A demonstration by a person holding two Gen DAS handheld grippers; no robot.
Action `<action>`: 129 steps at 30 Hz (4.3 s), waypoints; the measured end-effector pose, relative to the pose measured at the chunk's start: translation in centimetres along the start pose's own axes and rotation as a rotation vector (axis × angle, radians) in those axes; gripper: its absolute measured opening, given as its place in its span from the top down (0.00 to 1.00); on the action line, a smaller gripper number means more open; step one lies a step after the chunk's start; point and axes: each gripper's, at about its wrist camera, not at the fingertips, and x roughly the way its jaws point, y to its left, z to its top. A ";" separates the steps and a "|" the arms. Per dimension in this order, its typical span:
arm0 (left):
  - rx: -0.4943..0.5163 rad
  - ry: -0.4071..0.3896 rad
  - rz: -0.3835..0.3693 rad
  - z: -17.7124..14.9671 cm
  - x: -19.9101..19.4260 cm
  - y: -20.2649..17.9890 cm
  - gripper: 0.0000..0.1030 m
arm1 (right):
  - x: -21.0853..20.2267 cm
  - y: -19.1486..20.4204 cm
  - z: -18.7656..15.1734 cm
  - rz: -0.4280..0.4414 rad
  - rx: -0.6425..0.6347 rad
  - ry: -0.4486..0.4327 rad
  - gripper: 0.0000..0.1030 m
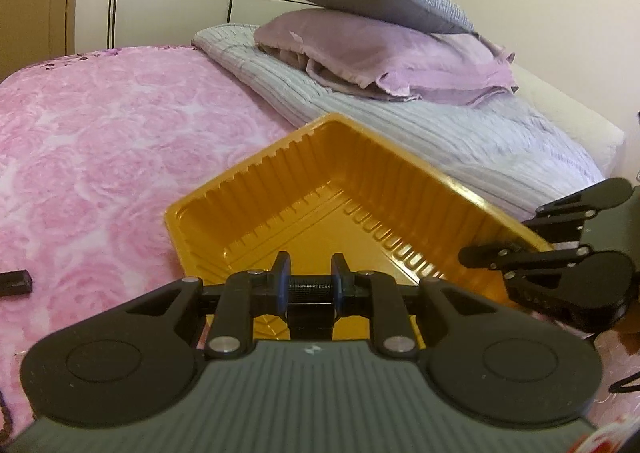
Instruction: Organize jewelry
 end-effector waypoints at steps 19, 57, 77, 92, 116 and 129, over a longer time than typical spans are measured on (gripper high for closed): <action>-0.131 -0.029 0.311 -6.4 -10.3 9.7 0.73 | 0.1 0.0 -0.1 -0.003 -0.004 0.000 0.96; -0.103 0.050 0.566 -10.7 -11.5 16.8 0.95 | 0.3 -0.1 0.0 -0.012 -0.012 0.017 0.96; -0.140 0.068 0.503 -11.3 -13.8 16.5 0.90 | 0.3 -0.1 0.0 -0.012 -0.013 0.015 0.96; -0.206 0.121 0.463 -11.3 -12.0 18.4 0.88 | 0.4 -0.1 -0.1 -0.013 -0.008 0.019 0.96; -0.076 -0.056 0.416 -4.7 -16.7 16.2 0.97 | 0.3 -0.1 -0.1 -0.014 -0.006 0.015 0.96; 0.021 -0.079 0.219 -1.0 -14.1 10.2 0.97 | 0.2 -0.2 0.0 -0.010 -0.002 0.010 0.96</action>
